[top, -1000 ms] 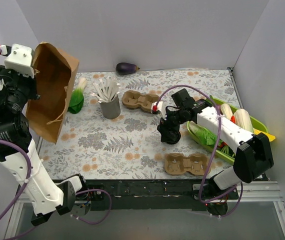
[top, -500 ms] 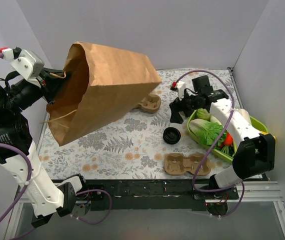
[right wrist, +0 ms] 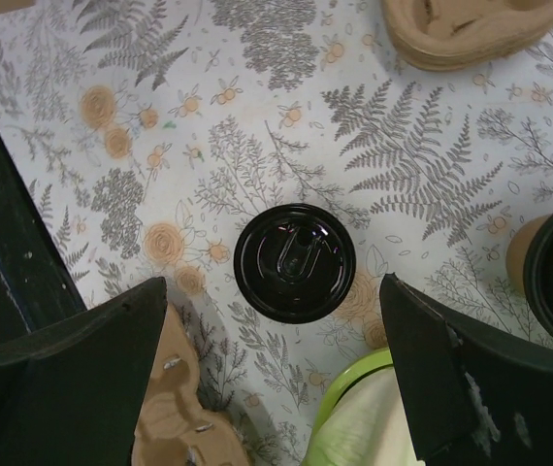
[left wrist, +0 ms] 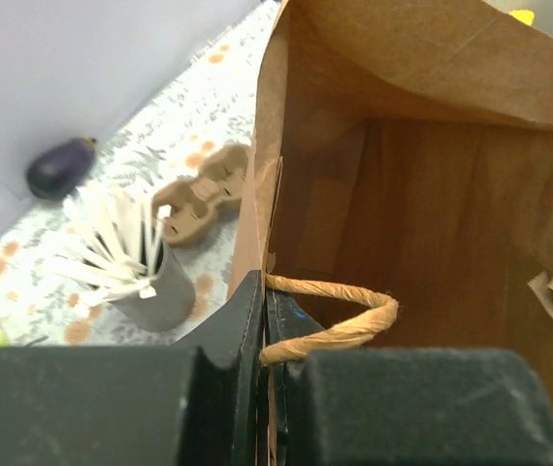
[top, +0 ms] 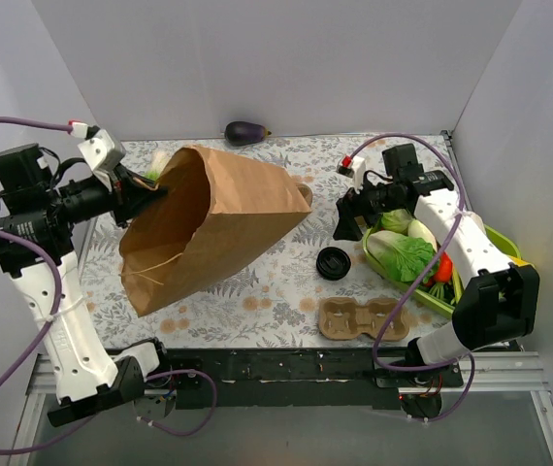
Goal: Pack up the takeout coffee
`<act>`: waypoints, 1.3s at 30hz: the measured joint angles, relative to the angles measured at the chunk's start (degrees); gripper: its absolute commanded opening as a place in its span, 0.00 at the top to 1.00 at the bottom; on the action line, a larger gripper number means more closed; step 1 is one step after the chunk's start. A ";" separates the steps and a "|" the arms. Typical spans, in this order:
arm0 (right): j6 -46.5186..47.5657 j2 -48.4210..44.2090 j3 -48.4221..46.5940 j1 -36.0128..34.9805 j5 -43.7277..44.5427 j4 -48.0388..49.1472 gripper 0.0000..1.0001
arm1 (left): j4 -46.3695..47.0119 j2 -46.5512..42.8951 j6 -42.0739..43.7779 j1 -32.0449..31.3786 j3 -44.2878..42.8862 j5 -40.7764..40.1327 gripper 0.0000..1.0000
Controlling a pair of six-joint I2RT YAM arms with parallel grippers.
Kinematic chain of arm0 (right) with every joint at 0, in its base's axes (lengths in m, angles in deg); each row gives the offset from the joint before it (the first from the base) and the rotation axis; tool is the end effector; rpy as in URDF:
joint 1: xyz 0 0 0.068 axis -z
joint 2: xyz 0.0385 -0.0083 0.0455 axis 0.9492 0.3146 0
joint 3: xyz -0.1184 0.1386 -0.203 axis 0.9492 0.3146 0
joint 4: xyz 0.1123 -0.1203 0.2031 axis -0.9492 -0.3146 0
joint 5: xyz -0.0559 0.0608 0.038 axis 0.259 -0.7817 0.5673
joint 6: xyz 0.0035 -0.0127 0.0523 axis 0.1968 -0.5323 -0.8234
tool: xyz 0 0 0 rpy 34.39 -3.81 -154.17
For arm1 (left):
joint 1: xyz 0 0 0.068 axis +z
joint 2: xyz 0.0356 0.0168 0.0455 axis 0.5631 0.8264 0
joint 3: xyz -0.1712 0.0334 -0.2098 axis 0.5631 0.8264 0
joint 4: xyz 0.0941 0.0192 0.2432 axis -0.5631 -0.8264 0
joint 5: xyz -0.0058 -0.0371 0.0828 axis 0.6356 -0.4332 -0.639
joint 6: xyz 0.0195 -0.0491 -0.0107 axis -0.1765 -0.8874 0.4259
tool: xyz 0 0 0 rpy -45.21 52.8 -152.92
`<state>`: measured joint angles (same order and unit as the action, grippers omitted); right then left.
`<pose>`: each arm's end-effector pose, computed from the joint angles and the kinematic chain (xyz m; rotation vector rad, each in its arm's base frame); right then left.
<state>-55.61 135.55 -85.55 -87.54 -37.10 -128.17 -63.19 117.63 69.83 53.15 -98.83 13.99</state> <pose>0.2934 0.1052 0.3098 -1.0857 2.1248 0.6985 0.1275 0.0083 0.5163 0.3357 1.8564 -1.0963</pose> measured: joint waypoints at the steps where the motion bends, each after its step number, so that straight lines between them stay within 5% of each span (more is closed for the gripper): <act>1: 1.33 -0.26 0.00 0.00 -0.83 -1.01 0.02 | -0.63 0.02 1.09 -0.76 1.64 -0.46 1.00; 9: 9.68 -3.74 0.02 0.00 -4.50 -7.02 0.02 | -2.89 0.63 4.42 -10.62 11.19 -4.42 1.00; 16: 10.40 -5.53 1.86 0.00 -5.16 -6.99 0.02 | -3.58 5.90 2.95 -21.55 10.43 -12.17 1.00; 21: 10.64 -5.57 2.93 0.00 -5.81 -7.56 0.02 | -3.48 13.92 1.70 -24.92 6.91 -15.87 0.44; 29: 16.20 -7.72 2.93 -0.39 -5.53 -11.61 0.02 | -0.28 22.91 -2.93 -25.81 -2.10 -17.00 0.24; 39: 30.97 -18.25 13.94 -4.11 1.75 -16.87 0.03 | 20.79 10.19 -18.36 -25.77 5.42 -19.28 0.19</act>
<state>-24.64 117.30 -71.60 -91.65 -35.35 -145.04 -42.40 127.82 51.47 27.38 -93.41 -5.29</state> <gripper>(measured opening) 0.976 0.815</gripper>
